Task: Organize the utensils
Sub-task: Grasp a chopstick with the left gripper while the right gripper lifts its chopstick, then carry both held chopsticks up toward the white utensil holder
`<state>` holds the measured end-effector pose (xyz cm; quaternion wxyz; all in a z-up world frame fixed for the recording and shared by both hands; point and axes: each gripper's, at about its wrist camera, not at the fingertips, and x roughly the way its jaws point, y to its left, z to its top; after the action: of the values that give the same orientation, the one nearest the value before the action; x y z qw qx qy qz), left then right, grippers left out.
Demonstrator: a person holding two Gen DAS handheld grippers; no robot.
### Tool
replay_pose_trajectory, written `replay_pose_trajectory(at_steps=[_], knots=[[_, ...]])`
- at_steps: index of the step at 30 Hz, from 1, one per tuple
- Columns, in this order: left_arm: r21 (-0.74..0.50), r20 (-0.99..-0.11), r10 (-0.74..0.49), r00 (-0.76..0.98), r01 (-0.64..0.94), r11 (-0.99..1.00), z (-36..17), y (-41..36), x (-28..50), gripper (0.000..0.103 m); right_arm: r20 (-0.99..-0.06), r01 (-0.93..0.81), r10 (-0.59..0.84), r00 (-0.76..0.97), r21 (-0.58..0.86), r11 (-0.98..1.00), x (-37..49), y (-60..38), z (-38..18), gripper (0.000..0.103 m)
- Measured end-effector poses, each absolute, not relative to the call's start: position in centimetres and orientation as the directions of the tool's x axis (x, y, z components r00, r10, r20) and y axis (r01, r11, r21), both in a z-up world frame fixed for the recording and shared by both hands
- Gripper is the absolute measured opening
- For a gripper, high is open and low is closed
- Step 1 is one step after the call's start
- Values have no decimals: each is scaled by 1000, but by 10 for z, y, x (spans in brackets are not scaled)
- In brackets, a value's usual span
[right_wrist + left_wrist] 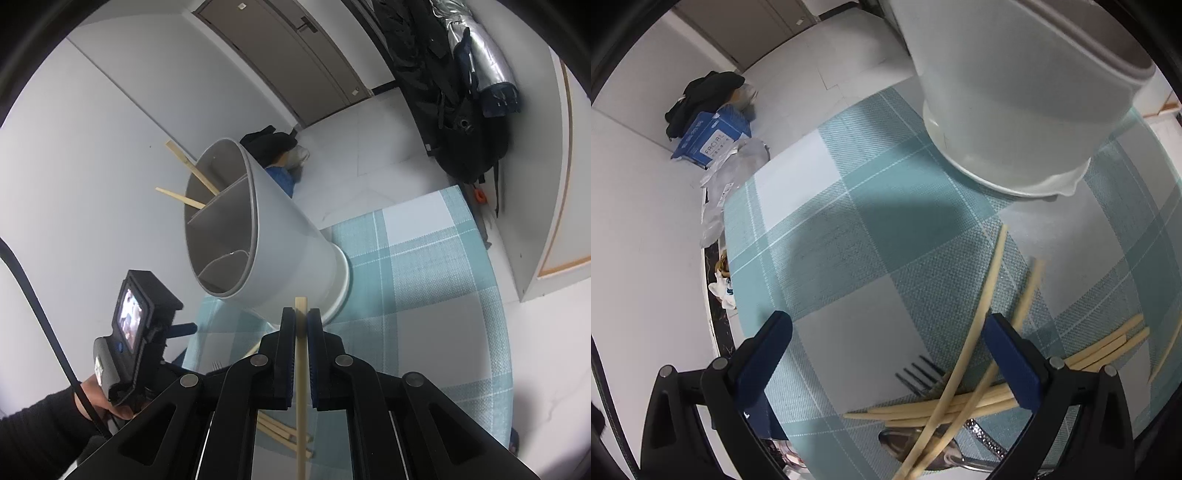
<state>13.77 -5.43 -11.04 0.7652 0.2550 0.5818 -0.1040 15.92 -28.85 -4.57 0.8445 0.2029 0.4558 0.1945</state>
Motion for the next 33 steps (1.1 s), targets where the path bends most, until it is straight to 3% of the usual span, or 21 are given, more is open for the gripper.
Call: replay_pose_trajectory(at_steps=[5, 9, 14, 20, 28, 33], knots=[[229, -944, 91, 316, 436, 871, -106, -61, 143, 99, -688, -148, 515, 511, 520, 841, 158, -287, -44, 6], [172, -946, 23, 322, 442, 880, -104, -66, 150, 84, -687, -151, 513, 515, 516, 843, 158, -287, -44, 6], [47, -953, -81, 293, 404, 913, -100, -66, 157, 38, -688, -146, 509, 517, 516, 844, 158, -288, -44, 6], [-19, -955, -132, 266, 390, 921, -98, -73, 163, 5, -690, -148, 506, 518, 510, 847, 158, -286, -45, 6], [-11, -955, -114, 275, 351, 936, -99, -64, 172, 4, -693, -146, 500, 520, 505, 851, 158, -287, -46, 6], [61, -951, -47, 305, 335, 940, -100, -66, 173, 25, -692, -148, 499, 522, 503, 852, 157, -287, -45, 6]])
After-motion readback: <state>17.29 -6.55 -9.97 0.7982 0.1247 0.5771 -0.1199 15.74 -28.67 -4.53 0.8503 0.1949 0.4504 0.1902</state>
